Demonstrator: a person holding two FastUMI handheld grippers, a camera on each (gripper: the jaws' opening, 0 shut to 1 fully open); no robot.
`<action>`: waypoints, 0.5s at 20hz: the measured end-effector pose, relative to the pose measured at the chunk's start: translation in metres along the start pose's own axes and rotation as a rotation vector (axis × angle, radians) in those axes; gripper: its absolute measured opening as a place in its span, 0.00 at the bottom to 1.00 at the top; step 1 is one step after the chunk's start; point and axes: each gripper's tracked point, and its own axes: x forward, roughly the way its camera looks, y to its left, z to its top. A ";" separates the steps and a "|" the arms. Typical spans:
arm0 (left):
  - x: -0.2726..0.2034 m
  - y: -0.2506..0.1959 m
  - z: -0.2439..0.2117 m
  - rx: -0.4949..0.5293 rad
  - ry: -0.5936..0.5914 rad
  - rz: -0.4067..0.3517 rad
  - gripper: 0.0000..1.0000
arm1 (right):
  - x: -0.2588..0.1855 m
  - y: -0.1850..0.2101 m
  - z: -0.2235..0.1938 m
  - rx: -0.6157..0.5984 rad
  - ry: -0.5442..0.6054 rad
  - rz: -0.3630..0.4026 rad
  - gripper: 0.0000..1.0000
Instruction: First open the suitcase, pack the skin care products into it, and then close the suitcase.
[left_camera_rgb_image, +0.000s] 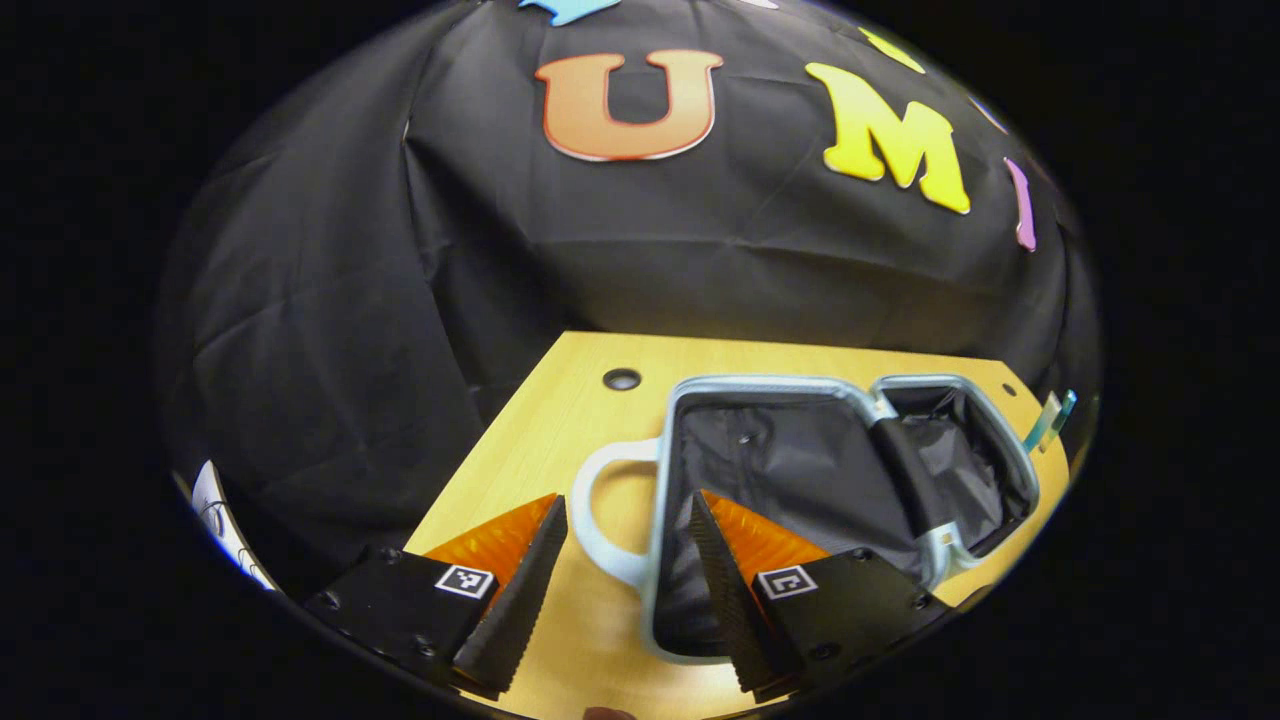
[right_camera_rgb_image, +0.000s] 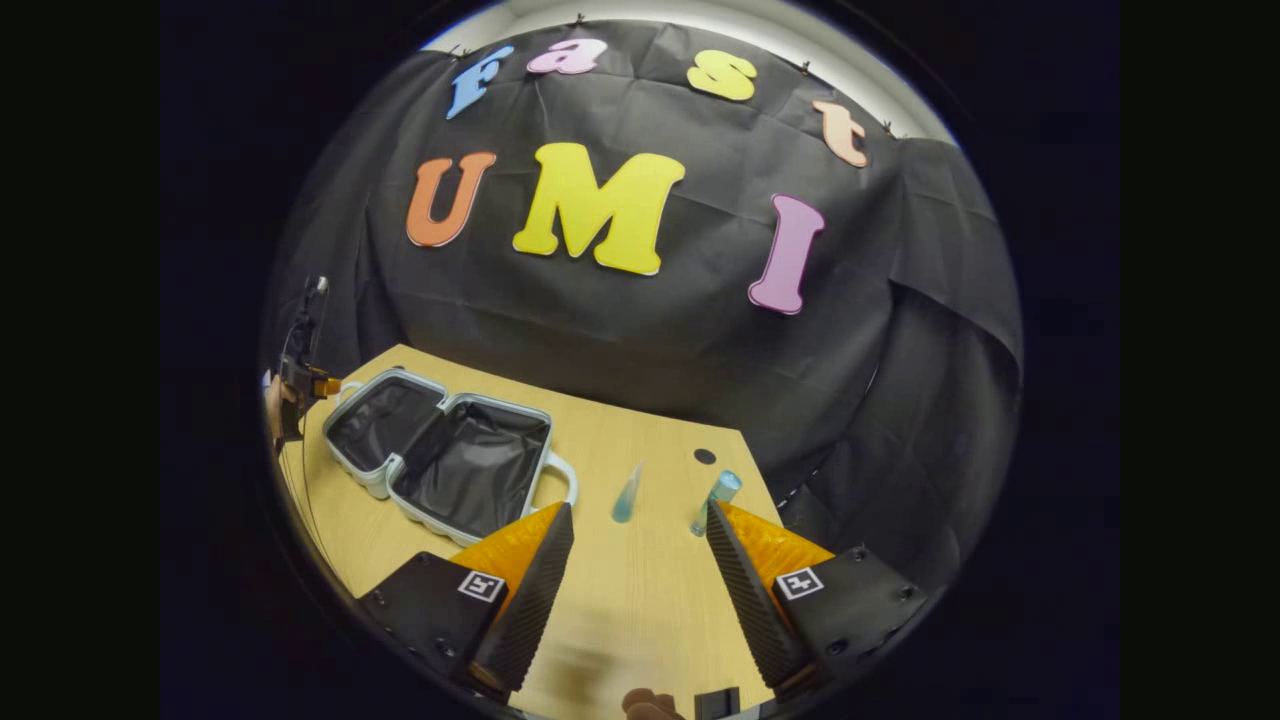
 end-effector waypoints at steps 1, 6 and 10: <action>-0.007 -0.018 0.007 0.012 -0.020 -0.011 0.82 | 0.002 -0.007 -0.003 0.001 -0.001 0.000 0.80; -0.039 -0.132 0.022 0.076 -0.054 -0.103 1.00 | 0.016 -0.056 -0.020 0.014 -0.009 -0.017 0.80; -0.052 -0.234 0.004 0.153 -0.031 -0.239 1.00 | 0.028 -0.101 -0.033 0.015 -0.007 -0.040 0.80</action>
